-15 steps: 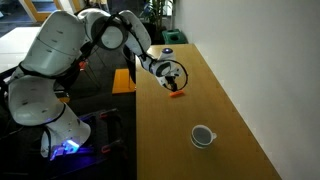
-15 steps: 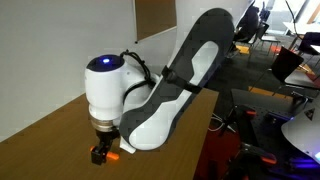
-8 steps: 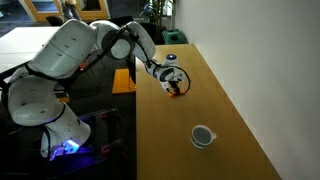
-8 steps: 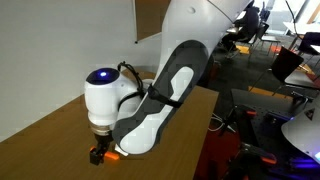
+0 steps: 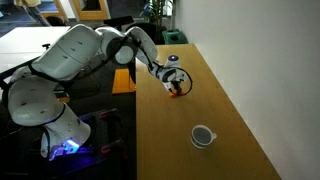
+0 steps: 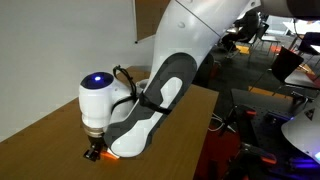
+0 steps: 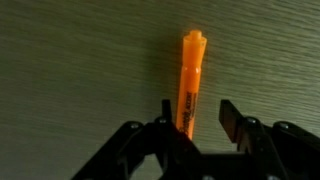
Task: Put the orange marker in the green/white
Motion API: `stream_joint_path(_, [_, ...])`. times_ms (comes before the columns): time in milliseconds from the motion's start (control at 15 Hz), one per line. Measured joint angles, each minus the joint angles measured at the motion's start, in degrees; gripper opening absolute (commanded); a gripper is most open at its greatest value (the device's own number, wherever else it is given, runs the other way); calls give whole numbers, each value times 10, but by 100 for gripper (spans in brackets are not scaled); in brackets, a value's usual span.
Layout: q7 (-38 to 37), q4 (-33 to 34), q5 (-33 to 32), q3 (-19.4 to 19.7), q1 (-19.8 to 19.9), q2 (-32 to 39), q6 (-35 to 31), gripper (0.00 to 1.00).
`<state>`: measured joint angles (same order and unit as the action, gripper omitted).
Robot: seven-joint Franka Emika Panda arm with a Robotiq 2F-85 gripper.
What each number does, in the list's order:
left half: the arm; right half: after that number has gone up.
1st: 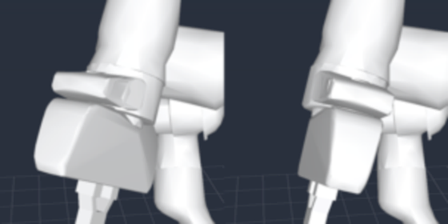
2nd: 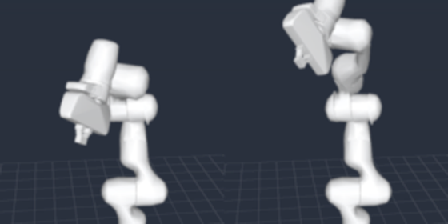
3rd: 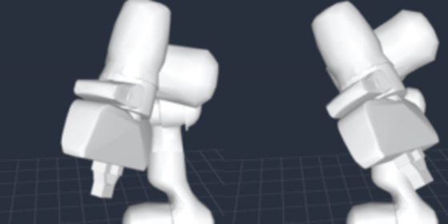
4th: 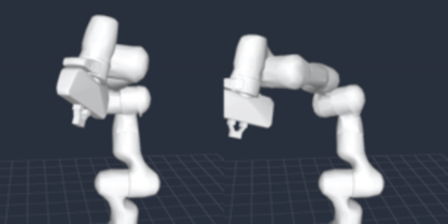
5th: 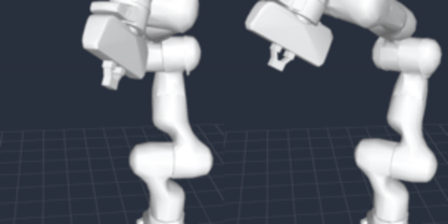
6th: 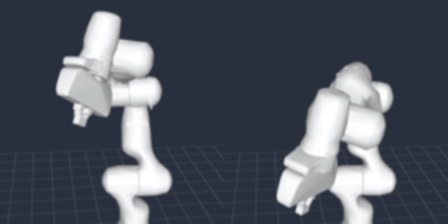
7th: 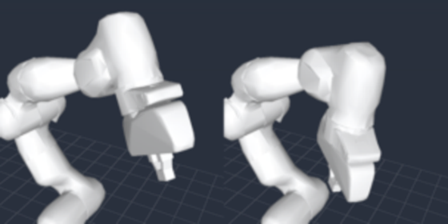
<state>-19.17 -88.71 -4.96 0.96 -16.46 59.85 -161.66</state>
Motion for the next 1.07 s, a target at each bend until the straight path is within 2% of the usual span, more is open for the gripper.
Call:
stream_joint_path(200, [0, 15, 1, 0, 0, 8, 9, 1])
stream_joint_path(267, [0, 19, 1, 0, 1, 12, 14, 2])
stream_joint_path(333, [0, 24, 1, 0, 1, 13, 19, 12])
stream_joint_path(400, [0, 29, 2, 0, 2, 14, 30, 4])
stream_joint_path(867, [0, 51, 2, 1, -1, 20, 61, 4])
stream_joint_path(1067, [-3, 48, 0, 19, -21, 8, 56, 4])
